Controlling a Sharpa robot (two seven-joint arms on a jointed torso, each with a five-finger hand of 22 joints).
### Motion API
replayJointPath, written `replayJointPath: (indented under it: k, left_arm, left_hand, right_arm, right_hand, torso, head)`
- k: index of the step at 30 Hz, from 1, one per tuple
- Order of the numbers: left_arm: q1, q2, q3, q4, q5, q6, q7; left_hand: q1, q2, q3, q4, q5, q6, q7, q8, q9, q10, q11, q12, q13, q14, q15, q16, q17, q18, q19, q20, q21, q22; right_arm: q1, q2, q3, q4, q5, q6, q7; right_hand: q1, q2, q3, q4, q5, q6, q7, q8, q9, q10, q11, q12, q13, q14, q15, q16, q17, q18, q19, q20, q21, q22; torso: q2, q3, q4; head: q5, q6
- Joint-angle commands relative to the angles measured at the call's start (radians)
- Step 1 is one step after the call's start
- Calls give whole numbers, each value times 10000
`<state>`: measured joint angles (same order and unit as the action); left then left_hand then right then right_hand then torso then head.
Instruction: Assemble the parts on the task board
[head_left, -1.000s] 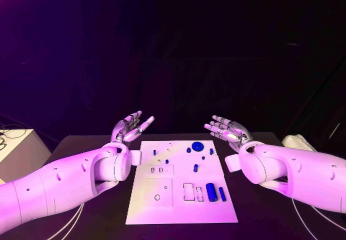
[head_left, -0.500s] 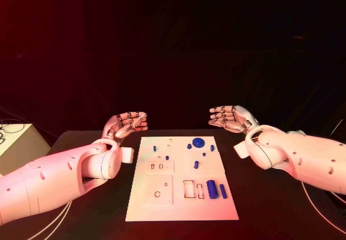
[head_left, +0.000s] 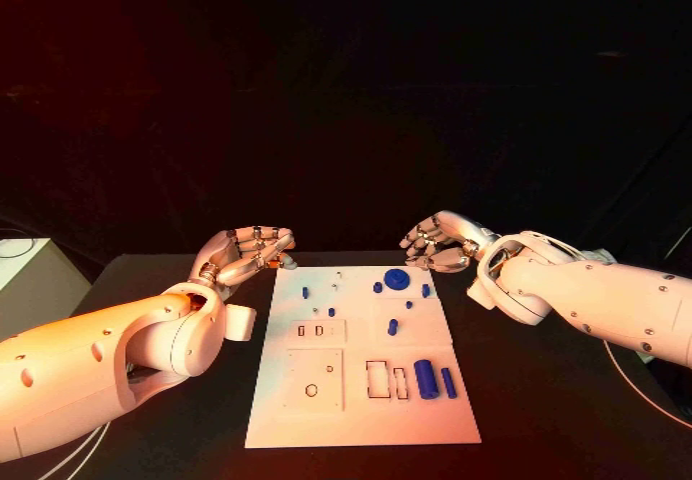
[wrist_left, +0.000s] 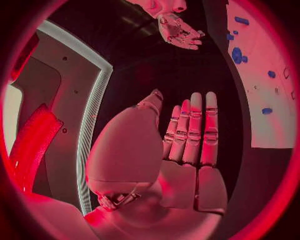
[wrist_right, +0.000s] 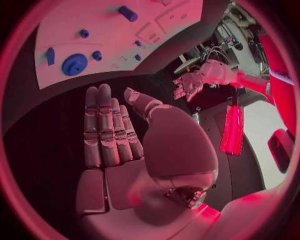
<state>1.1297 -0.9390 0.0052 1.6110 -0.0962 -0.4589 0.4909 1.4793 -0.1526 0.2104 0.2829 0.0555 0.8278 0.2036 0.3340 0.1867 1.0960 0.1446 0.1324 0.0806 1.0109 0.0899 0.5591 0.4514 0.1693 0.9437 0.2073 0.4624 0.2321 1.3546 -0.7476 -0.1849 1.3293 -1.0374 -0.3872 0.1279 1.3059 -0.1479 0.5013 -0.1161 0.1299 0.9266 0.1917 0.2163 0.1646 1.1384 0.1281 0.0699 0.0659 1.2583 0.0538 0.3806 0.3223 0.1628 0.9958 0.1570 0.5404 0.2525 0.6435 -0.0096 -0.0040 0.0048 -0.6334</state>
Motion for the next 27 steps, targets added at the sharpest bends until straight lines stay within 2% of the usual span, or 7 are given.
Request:
replayJointPath:
  k: [1,3,4,6,9,16,27]
  left_arm:
    - [98,-129,14,292,-507,596,-325]
    - [139,-225,16,448,-549,691,-394]
    - [163,-295,20,560,-580,786,-452]
    - [187,-399,28,706,-643,902,-533]
    - [220,-484,45,847,-710,1006,-607]
    - [318,-593,65,1087,-752,1050,-683]
    - [430,-650,72,1330,-725,1036,-726]
  left_hand:
    - [28,-91,65,1,-47,41,-24,-65,9,-1,-1,-78,-13,-100,11,171,146,109,-14,-79,162,92]
    - [8,-106,81,3,-47,43,-24,-97,14,-9,5,-126,-16,-202,15,274,244,109,33,-100,338,195]
    - [2,-117,95,0,-43,48,-29,-119,19,-11,12,-159,-17,-259,12,359,318,107,71,-121,491,286]
    - [-51,-163,82,0,-49,31,-36,-187,34,-71,-4,-271,-24,-260,-24,777,621,103,353,-226,1174,685]
    - [-101,-170,32,-2,-48,40,-37,-253,71,-106,4,-375,-12,-419,-27,1297,1030,71,31,-260,1777,1108]
    - [-103,-164,12,-2,-49,58,-29,-282,95,-108,10,-414,0,-549,-18,1501,1195,70,-175,-253,2076,1322]
    - [-147,-153,-15,18,-50,69,-8,-302,110,-111,23,-436,8,-626,-7,1596,1271,74,-283,-242,2266,1453]
  right_arm:
    - [80,49,4,116,-2509,906,-1255]
    - [125,110,5,158,-2999,1019,-1507]
    - [151,175,5,175,-3355,1089,-1678]
    - [177,294,6,164,-3788,1155,-1898]
    - [201,443,6,125,-4220,1143,-2153]
    - [231,744,8,11,-4839,1030,-2639]
    - [239,1097,8,-173,-5491,1139,-3258]
  right_hand:
    - [-192,-420,350,83,189,597,-238,-134,132,694,-329,-73,45,1904,-466,2251,2191,187,982,-597,2353,1515]
    - [-233,-487,472,113,186,618,-243,-184,167,690,-342,-74,48,1827,-467,2610,2556,188,930,-590,2572,1706]
    - [-381,-608,621,223,142,669,-283,-216,243,762,-422,-70,84,2468,-499,5492,5188,-192,2216,-595,4677,4466]
    - [-467,-760,746,288,130,664,-313,-253,320,717,-393,-72,96,2492,-488,6986,6623,-426,2802,-570,5852,6104]
    - [-530,-891,831,370,102,688,-319,-252,446,552,-358,-71,117,2494,-467,8207,7787,-611,3218,-507,6780,7428]
    - [-507,-946,835,449,38,619,-304,-278,592,284,-303,-67,206,2570,-412,9319,8873,-785,3607,-422,7605,8637]
    - [-499,-951,783,509,39,583,-318,-281,686,30,-276,-87,259,2603,-376,9747,9272,-864,3787,-381,7973,9188]
  torso:
    - [314,-20,59]
    - [400,-29,83]
    - [444,-31,93]
    - [511,-42,98]
    - [619,-47,121]
    - [804,-58,197]
    - [988,-77,278]
  head:
    - [-47,56]
    - [-66,58]
    - [-74,52]
    - [-66,54]
    - [-117,98]
    - [-177,112]
    - [-207,203]
